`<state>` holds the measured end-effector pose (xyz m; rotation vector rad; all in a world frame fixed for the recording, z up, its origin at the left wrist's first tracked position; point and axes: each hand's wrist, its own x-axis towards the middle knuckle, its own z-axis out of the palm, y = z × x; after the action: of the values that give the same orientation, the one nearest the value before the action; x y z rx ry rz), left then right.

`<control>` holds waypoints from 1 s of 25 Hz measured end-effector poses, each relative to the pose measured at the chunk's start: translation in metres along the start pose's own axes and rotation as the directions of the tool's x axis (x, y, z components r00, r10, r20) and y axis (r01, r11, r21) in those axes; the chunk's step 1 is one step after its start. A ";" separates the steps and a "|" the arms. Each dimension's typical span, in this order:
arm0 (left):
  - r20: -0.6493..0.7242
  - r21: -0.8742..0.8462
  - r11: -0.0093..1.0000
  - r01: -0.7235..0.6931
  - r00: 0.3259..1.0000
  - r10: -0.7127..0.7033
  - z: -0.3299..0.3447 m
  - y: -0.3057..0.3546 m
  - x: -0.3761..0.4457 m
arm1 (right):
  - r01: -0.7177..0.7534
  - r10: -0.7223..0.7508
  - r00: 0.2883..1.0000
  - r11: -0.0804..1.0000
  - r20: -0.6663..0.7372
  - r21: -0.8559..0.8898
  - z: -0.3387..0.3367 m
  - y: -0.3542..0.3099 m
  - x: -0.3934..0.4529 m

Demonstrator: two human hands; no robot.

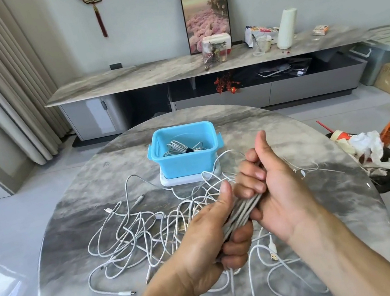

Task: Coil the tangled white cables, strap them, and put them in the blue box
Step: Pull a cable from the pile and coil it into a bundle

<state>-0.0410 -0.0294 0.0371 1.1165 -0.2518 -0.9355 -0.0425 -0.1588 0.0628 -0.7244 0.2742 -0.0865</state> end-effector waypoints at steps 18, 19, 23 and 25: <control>-0.575 -0.003 0.903 -0.429 0.740 0.349 -0.038 0.043 -0.007 | 0.187 0.548 0.762 0.322 0.344 -0.928 -0.015 0.044 -0.016; -0.579 -0.002 0.903 -0.430 0.737 0.350 -0.038 0.043 -0.009 | 0.200 0.555 0.752 0.323 0.356 -0.925 -0.015 0.041 -0.016; -0.590 0.083 0.898 -0.431 0.705 0.393 -0.045 0.048 -0.014 | 0.229 0.374 0.852 0.363 0.366 -0.904 -0.017 0.010 -0.010; -0.558 0.294 0.884 -0.363 0.686 0.467 -0.047 0.044 -0.013 | 0.286 0.206 0.899 0.389 0.386 -0.875 -0.018 -0.002 -0.008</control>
<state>0.0016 0.0165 0.0565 1.3821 -0.0314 -0.1037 -0.0552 -0.1709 0.0527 -1.8887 -0.1974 0.2233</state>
